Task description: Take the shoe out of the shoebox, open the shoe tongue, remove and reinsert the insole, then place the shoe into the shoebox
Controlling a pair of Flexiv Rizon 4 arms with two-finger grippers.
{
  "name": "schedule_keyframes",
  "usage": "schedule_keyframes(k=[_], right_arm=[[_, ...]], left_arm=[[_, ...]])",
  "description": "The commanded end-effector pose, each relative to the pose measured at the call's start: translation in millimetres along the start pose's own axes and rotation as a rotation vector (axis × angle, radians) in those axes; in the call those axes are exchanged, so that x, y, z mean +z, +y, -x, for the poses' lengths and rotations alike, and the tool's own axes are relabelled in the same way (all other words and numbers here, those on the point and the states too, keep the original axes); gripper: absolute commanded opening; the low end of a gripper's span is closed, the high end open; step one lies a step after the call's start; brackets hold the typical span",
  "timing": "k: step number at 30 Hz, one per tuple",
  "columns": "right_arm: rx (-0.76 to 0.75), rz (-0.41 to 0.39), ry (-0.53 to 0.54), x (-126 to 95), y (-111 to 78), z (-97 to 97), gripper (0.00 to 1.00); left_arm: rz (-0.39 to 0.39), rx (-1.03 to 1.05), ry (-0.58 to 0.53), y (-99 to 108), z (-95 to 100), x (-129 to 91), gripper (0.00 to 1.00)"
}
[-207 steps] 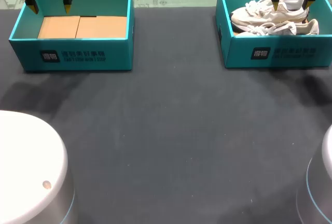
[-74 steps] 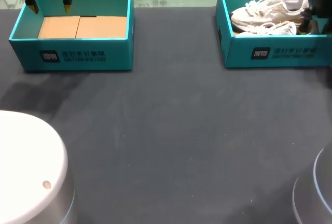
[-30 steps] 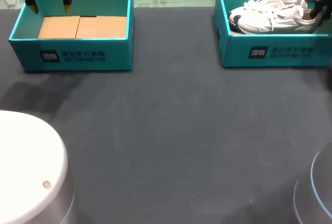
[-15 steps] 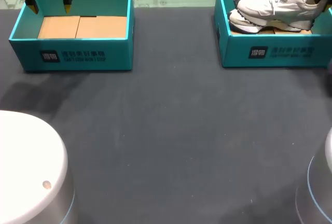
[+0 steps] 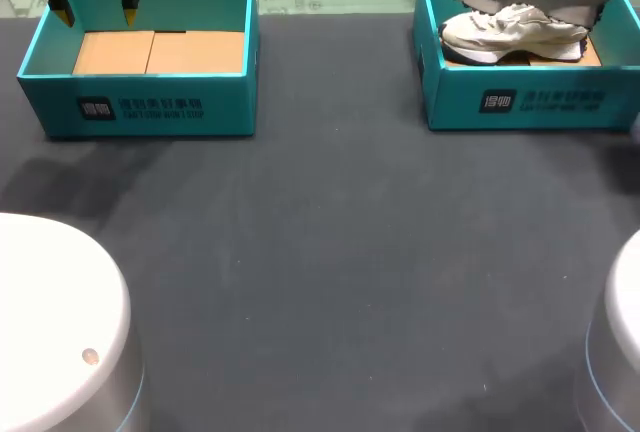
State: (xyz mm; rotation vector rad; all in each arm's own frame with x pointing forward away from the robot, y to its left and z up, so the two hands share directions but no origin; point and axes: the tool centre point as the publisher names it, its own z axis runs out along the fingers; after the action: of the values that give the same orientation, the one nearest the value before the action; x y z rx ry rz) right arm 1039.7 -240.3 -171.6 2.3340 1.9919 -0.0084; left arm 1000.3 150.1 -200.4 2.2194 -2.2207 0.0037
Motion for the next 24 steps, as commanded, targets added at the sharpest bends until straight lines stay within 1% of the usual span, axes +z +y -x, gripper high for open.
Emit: schedule_keyframes(k=[1,4,9,13,17,24], right_arm=[[0.008,0.028,-0.005,-19,-23.7,-10.2,0.0],[0.015,0.044,-0.009,-25,-37.2,-18.8,0.0],[0.044,0.051,-0.018,-31,-65.4,-34.8,0.0],[0.072,0.044,-0.025,-31,-87.3,-46.8,0.0],[0.085,0.011,-0.019,-32,-102.1,-59.7,0.0],[0.085,0.011,-0.019,-32,-102.1,-59.7,0.0]], left_arm=[[0.0,0.0,-0.001,0,-0.1,0,1.0],[0.0,0.0,-0.001,0,-0.1,0,1.0],[0.0,0.0,-0.001,0,-0.1,0,1.0],[0.0,0.0,-0.001,0,-0.1,0,1.0],[0.0,0.0,-0.001,0,-0.1,0,1.0],[0.0,0.0,-0.001,0,-0.1,0,1.0]])
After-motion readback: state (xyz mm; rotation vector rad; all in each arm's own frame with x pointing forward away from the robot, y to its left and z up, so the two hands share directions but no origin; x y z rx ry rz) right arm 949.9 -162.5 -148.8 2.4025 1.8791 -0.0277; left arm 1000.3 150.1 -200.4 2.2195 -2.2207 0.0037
